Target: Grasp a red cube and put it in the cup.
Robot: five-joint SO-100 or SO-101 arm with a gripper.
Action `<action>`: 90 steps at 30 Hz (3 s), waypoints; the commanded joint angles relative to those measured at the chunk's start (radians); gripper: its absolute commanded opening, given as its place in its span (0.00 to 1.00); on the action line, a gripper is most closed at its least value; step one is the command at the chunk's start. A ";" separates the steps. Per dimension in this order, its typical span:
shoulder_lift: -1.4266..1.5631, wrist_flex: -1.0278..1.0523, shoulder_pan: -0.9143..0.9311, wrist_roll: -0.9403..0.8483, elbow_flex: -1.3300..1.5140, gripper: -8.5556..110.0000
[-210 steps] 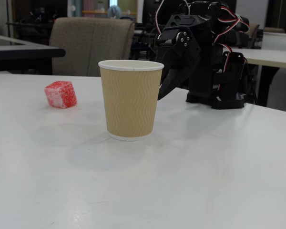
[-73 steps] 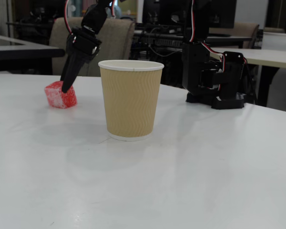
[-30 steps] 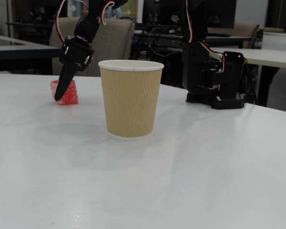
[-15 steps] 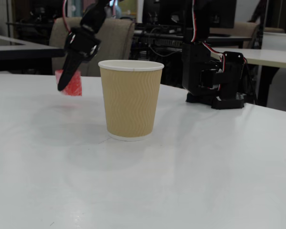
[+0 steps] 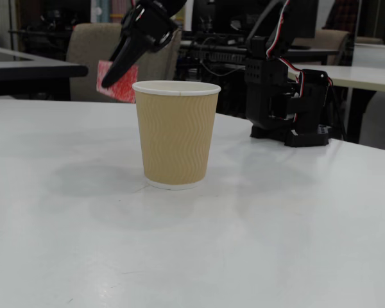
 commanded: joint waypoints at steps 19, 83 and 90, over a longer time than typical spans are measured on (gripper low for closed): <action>0.204 -0.135 -0.103 0.100 0.054 0.14; 0.534 -0.072 -0.196 0.351 0.262 0.26; 0.535 -0.032 -0.057 0.535 0.268 0.10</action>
